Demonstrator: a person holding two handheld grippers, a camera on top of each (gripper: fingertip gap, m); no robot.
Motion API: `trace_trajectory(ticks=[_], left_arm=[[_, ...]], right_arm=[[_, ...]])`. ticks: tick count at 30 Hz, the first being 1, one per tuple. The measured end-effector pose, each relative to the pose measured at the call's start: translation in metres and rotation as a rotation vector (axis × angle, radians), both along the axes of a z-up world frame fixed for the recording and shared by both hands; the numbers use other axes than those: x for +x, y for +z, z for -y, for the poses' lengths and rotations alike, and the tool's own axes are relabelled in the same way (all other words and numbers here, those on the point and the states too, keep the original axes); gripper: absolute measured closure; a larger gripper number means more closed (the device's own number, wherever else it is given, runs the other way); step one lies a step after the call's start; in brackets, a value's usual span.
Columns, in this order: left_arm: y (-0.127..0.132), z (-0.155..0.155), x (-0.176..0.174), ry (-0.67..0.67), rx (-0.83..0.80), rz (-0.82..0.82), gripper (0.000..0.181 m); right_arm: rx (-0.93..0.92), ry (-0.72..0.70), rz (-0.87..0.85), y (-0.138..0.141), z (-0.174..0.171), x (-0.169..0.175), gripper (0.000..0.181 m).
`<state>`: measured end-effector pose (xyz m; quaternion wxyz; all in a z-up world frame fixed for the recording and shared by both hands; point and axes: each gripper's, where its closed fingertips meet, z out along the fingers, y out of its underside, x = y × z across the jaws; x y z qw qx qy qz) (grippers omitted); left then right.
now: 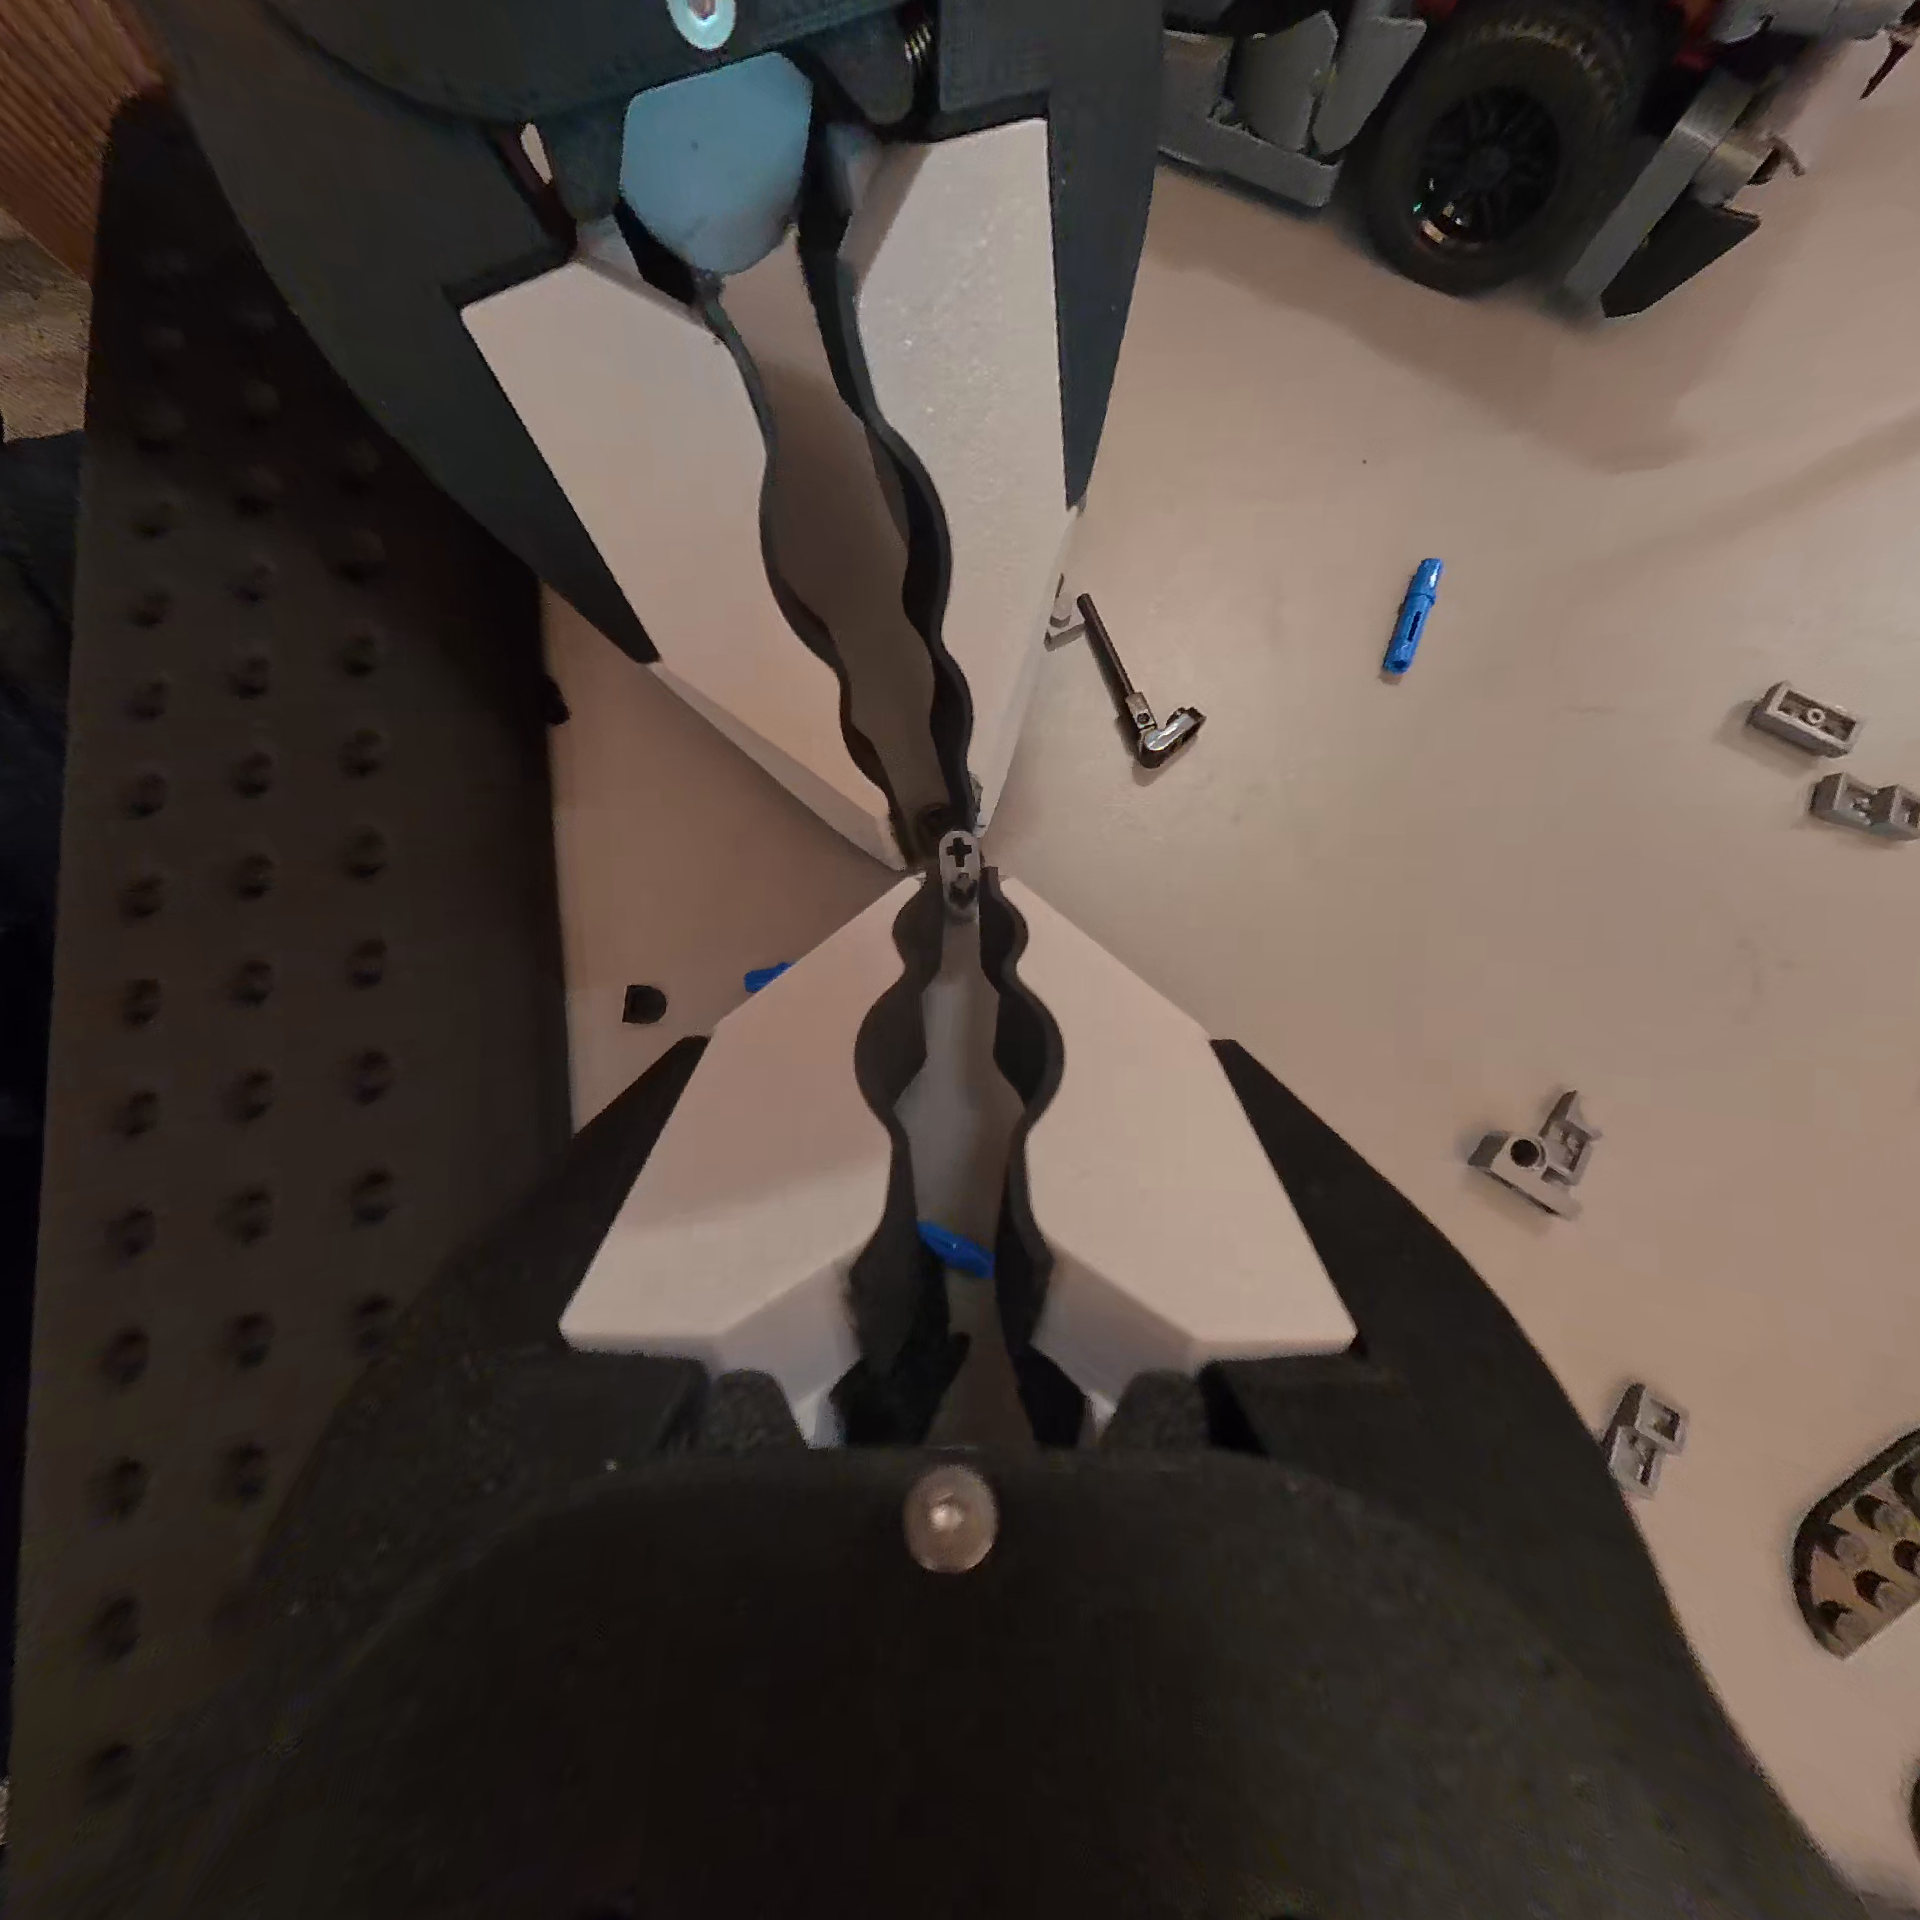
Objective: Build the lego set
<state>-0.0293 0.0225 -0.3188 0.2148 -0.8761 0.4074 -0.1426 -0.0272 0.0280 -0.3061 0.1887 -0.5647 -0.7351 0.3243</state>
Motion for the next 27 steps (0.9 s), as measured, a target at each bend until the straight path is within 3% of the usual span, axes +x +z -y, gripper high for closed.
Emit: trace_trajectory(ticks=[18, 20, 22, 27], left_arm=[[0.0, -0.002, 0.001, 0.001, 0.022, 0.009, 0.174], [0.0, -0.004, -0.001, 0.011, 0.018, 0.015, 0.174], [0.002, -0.005, -0.004, 0.027, 0.01, 0.036, 0.174], [0.021, -0.011, -0.006, 0.08, -0.011, 0.187, 0.174]], right_arm=[[0.041, -0.03, -0.008, -0.001, -0.006, -0.003, 0.175], [0.038, -0.033, -0.044, 0.005, -0.009, -0.005, 0.166], [-0.007, -0.047, -0.078, 0.014, -0.012, -0.006, 0.158], [-0.071, -0.052, -0.12, 0.023, -0.018, -0.005, 0.159]])
